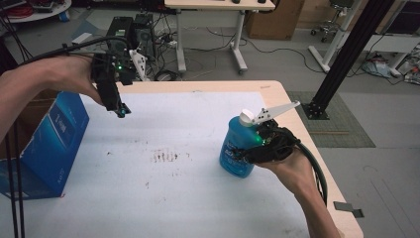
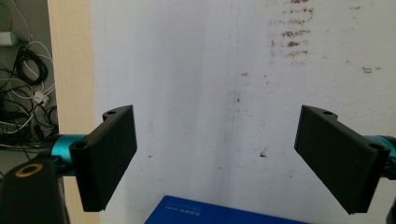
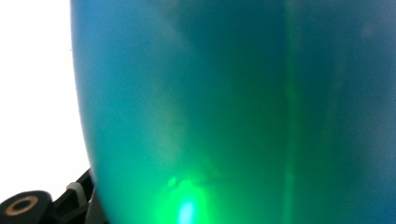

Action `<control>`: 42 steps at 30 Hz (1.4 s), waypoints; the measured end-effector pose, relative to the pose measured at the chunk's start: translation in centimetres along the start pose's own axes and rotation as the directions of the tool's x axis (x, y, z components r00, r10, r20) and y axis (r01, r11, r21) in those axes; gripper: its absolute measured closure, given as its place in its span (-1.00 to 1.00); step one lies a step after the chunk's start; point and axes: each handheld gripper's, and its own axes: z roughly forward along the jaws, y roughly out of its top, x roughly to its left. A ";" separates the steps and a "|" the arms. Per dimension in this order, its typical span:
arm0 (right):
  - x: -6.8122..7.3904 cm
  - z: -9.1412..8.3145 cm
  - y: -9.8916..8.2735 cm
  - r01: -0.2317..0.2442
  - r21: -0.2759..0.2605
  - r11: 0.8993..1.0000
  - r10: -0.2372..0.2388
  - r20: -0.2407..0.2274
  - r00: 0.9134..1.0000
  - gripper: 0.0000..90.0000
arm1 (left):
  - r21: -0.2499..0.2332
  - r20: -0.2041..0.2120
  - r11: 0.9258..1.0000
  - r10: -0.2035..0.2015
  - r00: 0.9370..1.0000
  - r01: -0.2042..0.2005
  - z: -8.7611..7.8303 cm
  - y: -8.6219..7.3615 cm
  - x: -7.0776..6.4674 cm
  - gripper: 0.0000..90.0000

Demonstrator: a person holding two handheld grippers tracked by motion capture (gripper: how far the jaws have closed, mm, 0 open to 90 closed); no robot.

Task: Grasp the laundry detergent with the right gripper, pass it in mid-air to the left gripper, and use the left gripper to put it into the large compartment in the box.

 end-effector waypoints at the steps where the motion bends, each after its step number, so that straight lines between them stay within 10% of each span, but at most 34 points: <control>1: 0.0 0.0 0.2 0.013 0.007 1.000 -0.013 -0.012 1.000 0.03 | -0.009 0.002 1.000 -0.006 1.000 0.006 -0.3 0.0 -0.2 -0.71; 10: 1.7 -0.9 4.1 0.150 -0.005 0.989 -0.150 -0.107 0.983 0.02 | -0.086 0.040 0.996 -0.018 0.999 0.022 -2.6 1.0 -1.4 -0.71; 18: 3.6 0.8 9.0 0.336 0.001 0.942 -0.327 -0.218 0.919 0.01 | -0.170 0.060 0.985 0.019 0.998 -0.008 -6.0 2.3 -3.4 -0.71; 29: 5.5 4.3 12.9 0.434 -0.074 0.898 -0.430 -0.355 0.830 0.01 | -0.197 0.148 0.980 0.044 0.988 -0.014 -6.4 3.7 -5.0 -0.71; 42: 6.2 6.7 14.0 0.482 -0.065 0.874 -0.463 -0.413 0.784 0.00 | -0.214 0.181 0.977 0.048 0.982 -0.008 -4.8 5.0 -5.7 -0.71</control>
